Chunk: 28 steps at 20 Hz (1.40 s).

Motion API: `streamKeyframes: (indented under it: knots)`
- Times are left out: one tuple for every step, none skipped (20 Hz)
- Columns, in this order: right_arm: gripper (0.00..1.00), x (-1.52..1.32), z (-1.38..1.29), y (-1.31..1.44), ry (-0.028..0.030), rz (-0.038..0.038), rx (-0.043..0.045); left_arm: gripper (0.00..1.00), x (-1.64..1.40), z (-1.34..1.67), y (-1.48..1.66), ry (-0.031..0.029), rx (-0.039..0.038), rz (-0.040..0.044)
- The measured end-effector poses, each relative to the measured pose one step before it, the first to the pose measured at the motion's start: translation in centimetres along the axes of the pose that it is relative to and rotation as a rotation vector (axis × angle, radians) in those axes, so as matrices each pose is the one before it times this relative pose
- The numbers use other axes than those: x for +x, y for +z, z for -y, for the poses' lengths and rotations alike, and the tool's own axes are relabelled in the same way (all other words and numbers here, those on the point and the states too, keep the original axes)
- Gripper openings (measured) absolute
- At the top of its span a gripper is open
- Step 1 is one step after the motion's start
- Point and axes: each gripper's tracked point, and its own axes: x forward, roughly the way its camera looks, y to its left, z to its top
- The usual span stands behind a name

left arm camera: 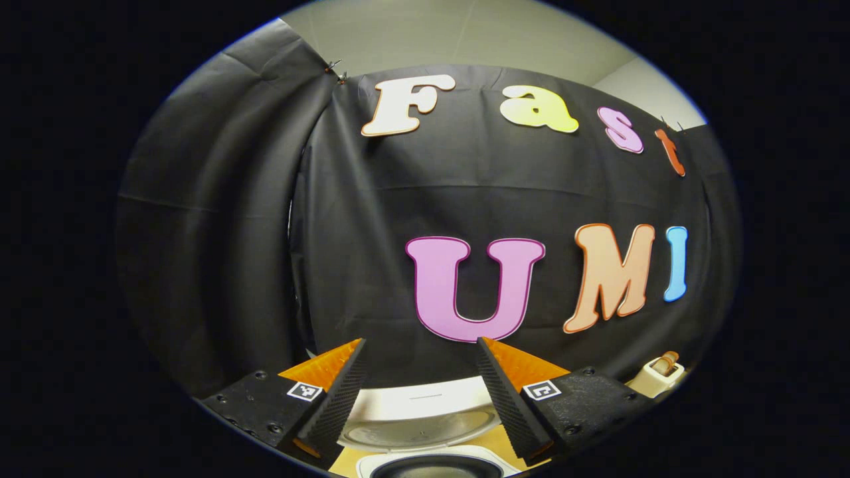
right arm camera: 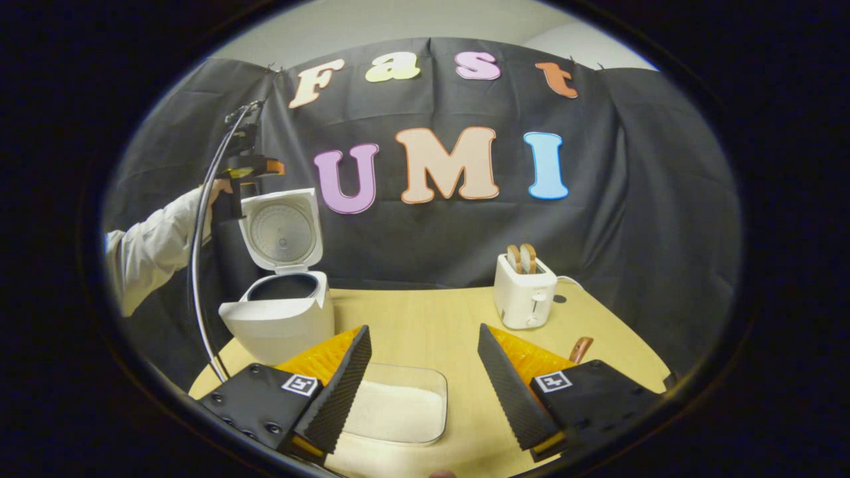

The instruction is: Close the left gripper, press the button to open the rice cooker; take a wooden spoon from the chopstick holder with the right hand, scoop a spoonful of rice and pour it into the rice cooker, then put the wooden spoon back into the chopstick holder.

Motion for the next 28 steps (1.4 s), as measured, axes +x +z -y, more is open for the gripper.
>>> streamKeyframes:
  knots:
    - [1.0, -0.249, 0.097, -0.229, -0.01045, -0.00359, -0.00316, 0.91, 0.929, -0.045, -0.17, -0.00374, -0.00214, -0.01046]
    - [0.99, 0.063, 0.167, -0.291, -0.00803, -0.00688, 0.00078, 0.93, 0.863, -0.142, -0.335, 0.00098, -0.00761, -0.0203]
    - [1.0, -0.179, 0.142, -0.267, -0.00889, -0.00595, 0.00275, 0.91, 0.761, 0.033, -0.112, -0.002, -0.00867, -0.00986]
    - [0.99, -0.161, 0.131, -0.109, -0.0088, -0.00386, 0.00165, 0.93, 0.926, -0.141, -0.241, 0.005, -0.00559, -0.01375]
    - [1.0, -0.143, 0.182, -0.104, -0.00725, -0.00177, -0.00235, 0.93, 0.744, -0.034, -0.296, 0.00265, 0.00038, -0.01561]
    - [1.0, -0.178, 0.171, 0.026, -0.00797, 0.00076, -0.00573, 0.93, 0.786, -0.076, -0.109, 0.00799, 0.01287, -0.01156]
    - [1.0, -0.277, 0.173, -0.113, -0.00674, 0.00069, -0.00536, 0.91, 0.359, 0.088, -0.769, 0.00084, 0.01872, -0.02401]
    - [1.0, -0.253, 0.113, -0.049, -0.00496, 0.00085, -0.00113, 0.93, 0.265, 0.24, -0.784, -0.00133, 0.01085, -0.02576]
    - [1.0, -0.232, 0.055, -0.095, -0.00245, -0.00064, 0.00216, 0.93, 0.166, 0.334, -0.68, -0.00543, 0.00424, -0.02754]
    - [1.0, -0.189, 0.022, 0.083, -0.00004, 0.00061, 0.00093, 0.93, 0.138, 0.123, -0.816, 0.00025, -0.01695, -0.02119]
    - [1.0, -0.169, 0.115, 0.164, -0.00194, 0.0019, -0.00307, 0.92, -0.007, 0.51, -0.84, -0.01519, -0.03225, -0.02439]
    - [1.0, -0.067, 0.192, 0.141, -0.00139, 0.00445, -0.00312, 0.93, 0.02, -0.153, -0.553, 0.02063, -0.00194, -0.01832]
    - [1.0, -0.123, 0.235, 0.211, 0.00046, 0.00492, -0.00159, 0.93, 0.041, -0.138, 0.048, 0.00657, 0.00636, -0.00529]
    - [1.0, -0.154, 0.156, 0.22, 0.00161, 0.00538, -0.00198, 0.93, -0.202, 0.081, -0.294, 0.00565, -0.00859, -0.00543]
    - [0.99, -0.093, 0.302, 0.15, -0.00077, 0.00406, -0.00174, 0.92, -0.56, 0.062, -0.194, 0.00513, 0.00067, -0.00766]
    - [0.99, 0.01, 0.132, 0.128, 0.00553, 0.00087, 0.00262, 0.93, -0.404, 0.054, -0.26, -0.00029, 0.001, -0.00204]
    - [0.99, -0.057, 0.083, 0.117, 0.00618, 0.00302, 0.00215, 0.93, -0.453, 0.032, -0.09, 0.00544, -0.00173, 0.00054]
    - [0.99, -0.012, 0.11, 0.218, 0.00738, 0.00306, -0.0012, 0.93, -0.384, 0.069, -0.063, 0.0024, 0.00046, -0.00382]
    - [0.99, 0.001, 0.126, 0.255, 0.00836, 0.00407, -0.00291, 0.93, 0.401, -0.046, 0.013, 0.00396, 0.00361, -0.00135]
    - [0.99, -0.047, 0.162, 0.311, 0.00716, 0.00753, -0.00385, 0.93, -0.074, 0.006, -0.091, 0.00469, 0.00264, -0.00356]
    - [0.99, -0.073, 0.23, 0.402, 0.0066, 0.00972, -0.0029, 0.93, -0.196, -0.025, -0.041, 0.00505, 0.00149, -0.00209]
    - [0.99, 0.03, 0.171, 0.295, 0.00855, 0.00676, -0.00053, 0.93, -0.08, 0.008, 0.077, 0.00386, -0.00549, -0.00072]
    - [0.99, 0.076, 0.147, 0.133, 0.00919, 0.00401, 0.00186, 0.93, -0.146, -0.007, -0.017, 0.0042, -0.00584, 0.00064]
    - [0.99, -0.031, 0.117, 0.186, 0.01112, 0.00265, 0.00339, 0.93, -0.359, 0.026, 0.004, 0.00273, -0.00633, 0.0002]
    - [0.99, 0.029, 0.071, 0.137, 0.0113, 0.00463, 0.00352, 0.93, -0.306, -0.084, -0.025, 0.00203, -0.00216, 0.00172]
    - [1.0, -0.008, 0.128, 0.128, 0.01051, 0.00345, 0.00026, 0.93, -0.063, -0.037, 0.0, 0.00249, -0.00187, 0.00129]
    - [1.0, 0.079, 0.065, 0.035, 0.01132, 0.00179, 0.00007, 0.93, 0.117, -0.099, 0.009, 0.00366, 0.00448, 0.0027]
    - [1.0, 0.051, 0.063, 0.164, 0.01129, 0.00343, 0.00251, 0.93, -0.008, -0.025, -0.131, 0.00519, 0.00276, -0.00469]
